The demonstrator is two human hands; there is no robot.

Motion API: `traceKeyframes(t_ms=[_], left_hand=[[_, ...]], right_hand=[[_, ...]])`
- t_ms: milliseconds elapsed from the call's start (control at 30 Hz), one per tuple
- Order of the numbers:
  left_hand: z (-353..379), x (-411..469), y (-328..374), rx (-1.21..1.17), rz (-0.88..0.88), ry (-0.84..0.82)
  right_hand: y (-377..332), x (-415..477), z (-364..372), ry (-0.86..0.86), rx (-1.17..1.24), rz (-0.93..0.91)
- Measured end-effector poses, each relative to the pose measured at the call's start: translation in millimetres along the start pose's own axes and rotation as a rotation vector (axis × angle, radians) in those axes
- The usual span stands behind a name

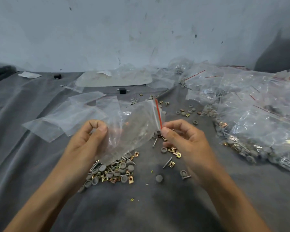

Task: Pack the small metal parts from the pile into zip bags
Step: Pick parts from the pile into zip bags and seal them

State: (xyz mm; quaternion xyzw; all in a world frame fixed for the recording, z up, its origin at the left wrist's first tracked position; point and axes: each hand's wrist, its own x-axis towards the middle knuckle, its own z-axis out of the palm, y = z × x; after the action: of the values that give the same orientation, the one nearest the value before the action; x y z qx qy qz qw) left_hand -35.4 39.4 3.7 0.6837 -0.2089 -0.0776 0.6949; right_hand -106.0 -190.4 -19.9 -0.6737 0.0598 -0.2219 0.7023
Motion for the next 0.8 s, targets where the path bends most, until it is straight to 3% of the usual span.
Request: traceKeyframes(t_ms=[100,233,333,467,600,700,800], left_hand=[[3.8,0.5,-2.1,0.017,0.063,0.071],[11.7,-0.8,-3.4,0.076,0.082,0.123],[11.6,-4.5,-5.9,0.148,0.093,0.125],[3.6,-5.8,-12.8,0.554,0.244,0.245],[-0.9,-4.2,-11.5,0.512,0.283,0.349],[1.6,-3.6,-11.0,0.3,0.235,0.251],[-3.7,-4.0,-12.7,0.384,0.181,0.072]], right_hand=[[-0.6,-4.9,1.4,-0.019,-0.097,-0.021],[-2.2,-11.1,5.6,-0.07,-0.051,-0.008],[-3.3,-11.7,5.6,-0.123,-0.052,0.096],[-6.3,-10.7,2.9,-0.187,0.014,0.287],[-12.0,-11.3,3.6,-0.225,0.075,0.338],[-9.5,-8.8,3.7,-0.155,0.121,0.333],[-10.6,-3.2,-2.2,-0.083,0.225,0.321]])
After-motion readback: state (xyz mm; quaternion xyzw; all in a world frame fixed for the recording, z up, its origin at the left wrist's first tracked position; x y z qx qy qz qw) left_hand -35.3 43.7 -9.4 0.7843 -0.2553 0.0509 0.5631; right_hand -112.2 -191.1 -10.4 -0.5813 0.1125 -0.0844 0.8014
